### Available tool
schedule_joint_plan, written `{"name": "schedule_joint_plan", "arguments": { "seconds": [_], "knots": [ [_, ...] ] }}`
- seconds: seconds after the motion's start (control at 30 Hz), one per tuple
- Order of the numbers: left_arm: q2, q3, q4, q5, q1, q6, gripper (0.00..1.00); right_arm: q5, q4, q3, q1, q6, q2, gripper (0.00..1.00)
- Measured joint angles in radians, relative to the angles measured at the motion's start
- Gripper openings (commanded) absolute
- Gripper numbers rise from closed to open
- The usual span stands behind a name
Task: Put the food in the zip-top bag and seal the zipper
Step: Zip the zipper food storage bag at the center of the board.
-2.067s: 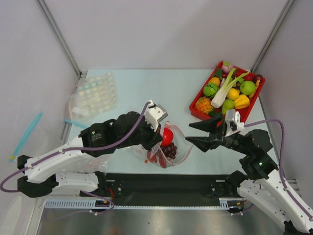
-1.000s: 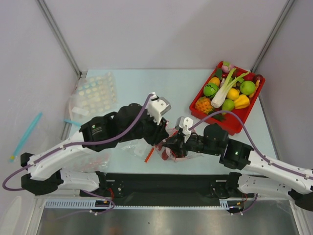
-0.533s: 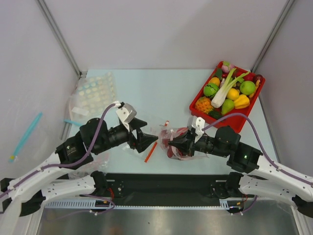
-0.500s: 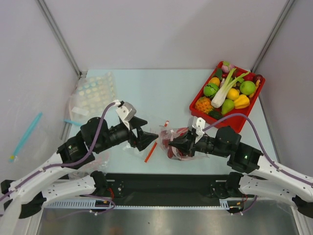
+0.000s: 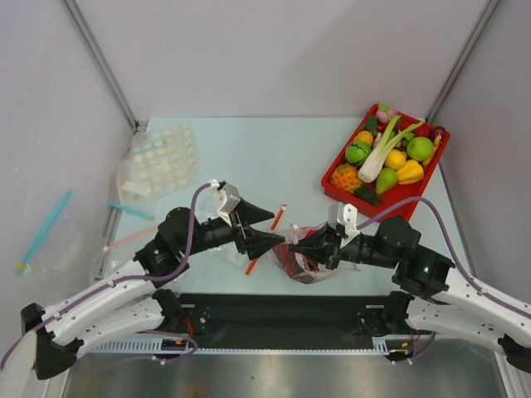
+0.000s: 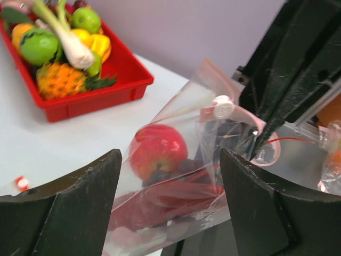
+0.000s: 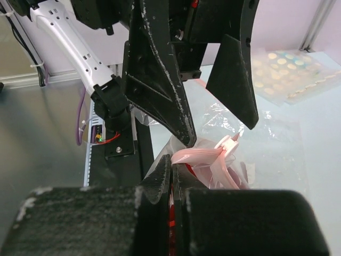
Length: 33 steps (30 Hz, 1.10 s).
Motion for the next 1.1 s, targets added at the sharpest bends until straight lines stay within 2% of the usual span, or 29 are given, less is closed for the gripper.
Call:
{"name": "schedule_joint_plan", "arguments": {
  "seconds": [0.3,0.5,0.57,0.7,0.73,0.77,0.8,0.83,0.93,0.97,1.0,1.1],
  "knots": [
    [0.005,-0.074,0.257,0.148,0.000,0.010,0.83,-0.045,0.000,0.000,-0.002,-0.008,0.003,0.00],
    [0.069,-0.074,0.335,0.238,0.000,0.007,0.80,-0.089,0.001,0.000,-0.003,-0.012,0.018,0.00],
    [0.084,-0.074,0.352,0.264,0.000,0.001,0.74,-0.102,-0.002,0.000,-0.003,-0.014,0.023,0.00],
    [0.095,-0.074,0.386,0.308,0.000,-0.005,0.53,-0.124,0.001,0.000,-0.003,-0.017,0.037,0.00],
    [0.098,-0.074,0.393,0.320,0.000,-0.008,0.39,-0.126,0.001,0.000,-0.004,-0.019,0.041,0.00],
    [0.099,-0.074,0.401,0.333,0.000,-0.014,0.30,-0.128,0.000,0.000,-0.005,-0.019,0.043,0.00],
    [0.100,-0.074,0.411,0.339,0.000,-0.017,0.11,-0.132,-0.004,0.000,-0.006,-0.019,0.044,0.00],
    [0.100,-0.074,0.420,0.342,0.000,-0.020,0.03,-0.136,-0.005,0.000,-0.006,-0.019,0.045,0.00],
    [0.102,-0.074,0.428,0.360,0.003,-0.019,0.00,-0.148,-0.003,0.000,-0.005,-0.021,0.045,0.01],
    [0.098,-0.074,0.424,0.360,0.004,-0.019,0.00,-0.148,-0.003,0.000,-0.005,-0.021,0.045,0.04],
    [0.093,-0.074,0.418,0.358,0.004,-0.017,0.00,-0.147,-0.003,0.000,-0.005,-0.020,0.045,0.13],
    [0.042,-0.071,0.359,0.311,-0.005,0.016,0.00,-0.137,-0.005,0.000,-0.004,-0.018,0.045,0.20]
  ]
}}
